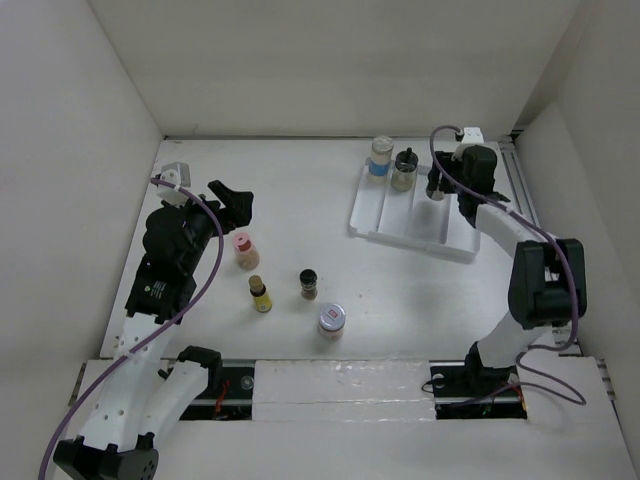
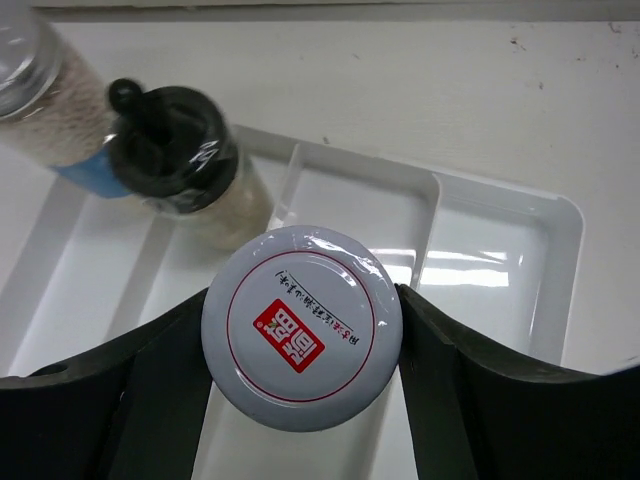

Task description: Organize the condiment bottles

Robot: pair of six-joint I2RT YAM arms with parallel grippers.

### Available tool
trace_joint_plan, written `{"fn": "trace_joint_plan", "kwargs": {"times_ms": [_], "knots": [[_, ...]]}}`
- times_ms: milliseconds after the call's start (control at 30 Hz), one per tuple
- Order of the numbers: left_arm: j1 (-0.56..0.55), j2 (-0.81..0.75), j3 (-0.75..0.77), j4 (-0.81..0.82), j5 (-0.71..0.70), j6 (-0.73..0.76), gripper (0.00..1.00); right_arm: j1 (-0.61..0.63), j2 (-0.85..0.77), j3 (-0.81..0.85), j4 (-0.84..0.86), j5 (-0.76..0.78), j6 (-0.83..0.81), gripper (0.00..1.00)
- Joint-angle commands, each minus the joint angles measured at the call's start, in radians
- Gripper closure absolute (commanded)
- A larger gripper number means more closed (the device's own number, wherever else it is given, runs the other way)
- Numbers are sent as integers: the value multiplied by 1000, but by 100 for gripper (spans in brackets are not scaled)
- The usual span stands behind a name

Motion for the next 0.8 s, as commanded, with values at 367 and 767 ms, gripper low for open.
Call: {"fn": "trace_joint_plan", "kwargs": {"times_ms": [367,767], "knots": [[7,-12,6,44,3,4,16,-64,310,338,94,-58,-6,24],[7,-12,6,44,12,4,16,77,-120,51,70,-78,3,1]]}}
